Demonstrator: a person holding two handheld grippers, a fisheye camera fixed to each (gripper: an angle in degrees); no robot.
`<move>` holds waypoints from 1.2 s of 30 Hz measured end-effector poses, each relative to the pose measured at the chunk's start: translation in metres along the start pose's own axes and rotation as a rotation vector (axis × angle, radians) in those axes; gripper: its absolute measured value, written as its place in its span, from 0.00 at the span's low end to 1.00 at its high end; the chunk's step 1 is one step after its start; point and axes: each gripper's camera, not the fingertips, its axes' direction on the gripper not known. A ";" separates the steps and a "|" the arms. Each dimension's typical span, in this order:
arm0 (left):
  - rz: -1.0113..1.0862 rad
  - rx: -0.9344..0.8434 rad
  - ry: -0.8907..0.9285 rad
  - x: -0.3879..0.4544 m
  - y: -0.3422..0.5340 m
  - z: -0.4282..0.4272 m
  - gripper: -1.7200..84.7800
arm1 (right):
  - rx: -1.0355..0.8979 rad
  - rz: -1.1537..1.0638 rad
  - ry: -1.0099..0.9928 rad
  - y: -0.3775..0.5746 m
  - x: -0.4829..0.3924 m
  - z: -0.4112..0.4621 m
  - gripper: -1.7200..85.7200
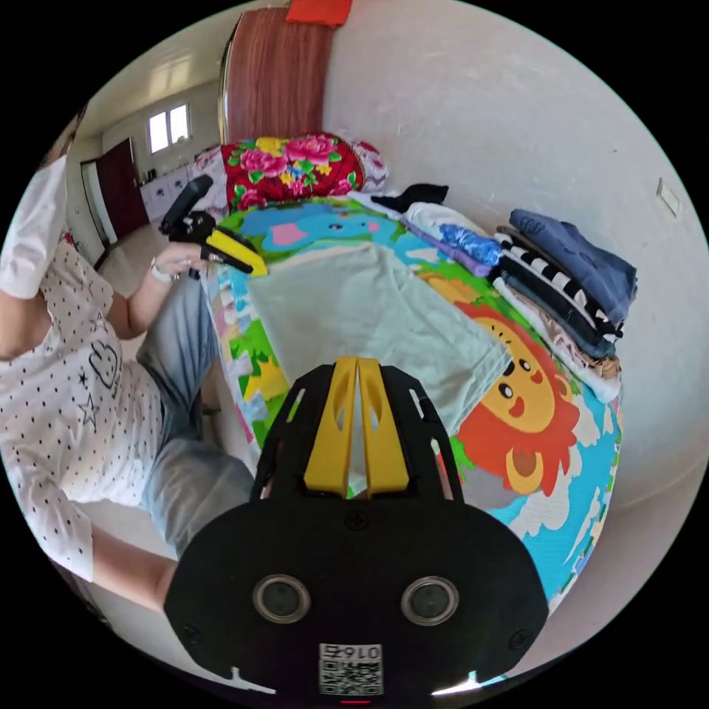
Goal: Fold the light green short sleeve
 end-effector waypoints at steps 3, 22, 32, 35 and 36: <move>0.007 -0.022 0.107 -0.026 0.001 -0.004 0.08 | 0.093 0.002 0.054 -0.071 -0.004 0.003 0.07; -0.150 0.234 0.232 -0.074 0.075 -0.038 0.11 | -0.281 -0.016 0.176 -0.410 0.035 0.143 0.12; -0.144 0.231 0.308 -0.084 0.078 -0.047 0.10 | -0.353 -0.001 0.275 -0.470 0.050 0.133 0.03; -0.149 0.241 0.315 -0.086 0.079 -0.050 0.10 | -0.331 -0.028 0.309 -0.485 0.048 0.117 0.02; -0.155 0.245 0.314 -0.086 0.079 -0.052 0.10 | -0.325 -0.032 0.316 -0.488 0.047 0.114 0.02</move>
